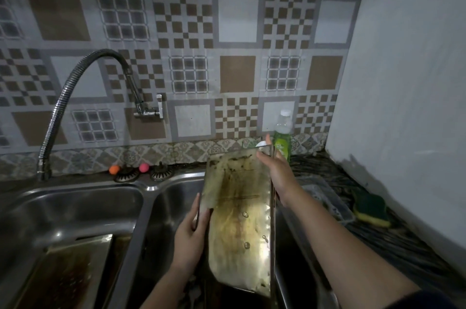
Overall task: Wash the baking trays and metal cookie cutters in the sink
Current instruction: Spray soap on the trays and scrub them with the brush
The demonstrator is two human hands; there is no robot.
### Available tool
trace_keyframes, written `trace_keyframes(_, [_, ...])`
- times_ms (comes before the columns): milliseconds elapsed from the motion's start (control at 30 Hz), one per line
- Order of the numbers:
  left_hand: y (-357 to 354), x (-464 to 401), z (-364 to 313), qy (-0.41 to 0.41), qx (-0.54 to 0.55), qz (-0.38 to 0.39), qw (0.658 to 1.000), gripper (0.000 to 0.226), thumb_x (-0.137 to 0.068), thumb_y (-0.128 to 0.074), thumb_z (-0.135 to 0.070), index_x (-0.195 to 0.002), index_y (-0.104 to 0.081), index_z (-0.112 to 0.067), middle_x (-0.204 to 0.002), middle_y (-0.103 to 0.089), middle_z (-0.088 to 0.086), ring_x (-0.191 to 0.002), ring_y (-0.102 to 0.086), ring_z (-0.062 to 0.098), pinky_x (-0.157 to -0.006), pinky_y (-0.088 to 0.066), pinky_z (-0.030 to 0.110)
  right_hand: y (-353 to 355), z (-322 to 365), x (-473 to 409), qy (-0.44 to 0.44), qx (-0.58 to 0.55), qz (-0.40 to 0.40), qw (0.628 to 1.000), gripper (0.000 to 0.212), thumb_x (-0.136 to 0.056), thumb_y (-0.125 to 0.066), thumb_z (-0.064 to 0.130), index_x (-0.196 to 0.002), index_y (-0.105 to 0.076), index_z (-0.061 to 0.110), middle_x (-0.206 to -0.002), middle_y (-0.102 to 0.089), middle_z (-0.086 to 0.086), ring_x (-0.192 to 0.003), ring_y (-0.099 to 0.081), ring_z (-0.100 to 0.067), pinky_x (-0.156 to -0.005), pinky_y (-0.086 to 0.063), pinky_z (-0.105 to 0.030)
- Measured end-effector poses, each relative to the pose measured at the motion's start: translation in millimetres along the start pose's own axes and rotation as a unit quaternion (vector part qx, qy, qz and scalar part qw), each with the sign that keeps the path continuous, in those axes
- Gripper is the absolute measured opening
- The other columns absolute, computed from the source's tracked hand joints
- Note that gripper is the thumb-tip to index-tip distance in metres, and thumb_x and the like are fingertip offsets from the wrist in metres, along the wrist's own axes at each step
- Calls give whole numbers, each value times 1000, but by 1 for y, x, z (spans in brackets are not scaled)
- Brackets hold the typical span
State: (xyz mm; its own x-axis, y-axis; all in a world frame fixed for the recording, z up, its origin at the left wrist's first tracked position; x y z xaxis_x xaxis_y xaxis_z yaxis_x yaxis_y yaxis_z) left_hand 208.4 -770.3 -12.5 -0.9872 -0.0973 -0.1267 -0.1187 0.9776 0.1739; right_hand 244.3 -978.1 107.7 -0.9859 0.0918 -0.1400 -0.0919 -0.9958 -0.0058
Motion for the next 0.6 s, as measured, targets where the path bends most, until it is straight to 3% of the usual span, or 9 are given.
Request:
trace_keyframes(100, [0, 6, -5, -22, 16, -48, 998, 43, -94, -55, -27, -133, -44, -42, -90, -68, -31, -90, -63, -12, -78, -50, 9, 9, -8, -7, 0, 72, -9, 997, 66, -95, -51, 42, -150, -15, 39, -154, -31, 0, -140, -32, -25, -108, -31, -39])
trace_keyframes(200, [1, 8, -7, -21, 55, -79, 995, 44, -93, -58, -21, -132, -45, -38, -80, -72, -18, -73, -63, -12, -66, -47, 4, 24, -11, -16, -5, 164, -42, 986, 72, -90, -47, 60, -149, -8, 45, -158, -21, -1, -143, -26, -27, -112, -30, -49])
trace_keyframes(367, [2, 4, -9, -31, 61, -94, 993, 52, -93, -58, -21, -141, -41, -30, -93, -64, -38, -92, -62, -14, -73, -46, 1, 49, 13, -21, 36, 313, -103, 943, 76, -92, -61, 34, -151, -14, 40, -155, -31, 1, -133, -42, -26, -93, -41, -31])
trace_keyframes(433, [-2, 2, -12, -29, 69, -84, 994, 52, -94, -57, -23, -141, -38, -33, -111, -65, -25, -99, -63, -7, -79, -49, 7, 41, 20, -17, 61, 320, -92, 941, 73, -90, -64, 31, -149, -22, 40, -151, -39, 1, -122, -51, -24, -85, -45, -27])
trace_keyframes(500, [-8, -2, -15, -36, 66, -75, 994, 52, -94, -56, -25, -143, -38, -31, -127, -62, -9, -110, -61, 0, -96, -49, 22, 20, 21, -9, 89, 345, -62, 932, 72, -89, -64, 32, -147, -24, 44, -145, -46, 0, -100, -58, -15, -67, -48, -17])
trace_keyframes(600, [-19, -5, -27, -65, 56, -76, 993, 51, -95, -55, -27, -143, -39, -32, -128, -62, -8, -116, -59, 5, -104, -46, 37, -15, 13, 9, 134, 392, -29, 909, 68, -90, -61, 39, -144, -22, 50, -115, -65, 2, -73, -61, -7, -54, -55, -20])
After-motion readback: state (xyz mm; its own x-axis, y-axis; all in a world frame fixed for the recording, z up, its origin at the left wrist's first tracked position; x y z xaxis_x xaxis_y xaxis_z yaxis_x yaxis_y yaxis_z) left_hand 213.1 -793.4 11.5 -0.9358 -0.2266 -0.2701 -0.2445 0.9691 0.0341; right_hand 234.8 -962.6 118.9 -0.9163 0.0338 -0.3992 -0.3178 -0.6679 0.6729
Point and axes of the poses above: each hand's wrist, its own x-axis away from the middle knuckle, its own y-axis out of the back of the hand, z = x × y, the point moved 4 cm from there along -x, towards the middle knuckle
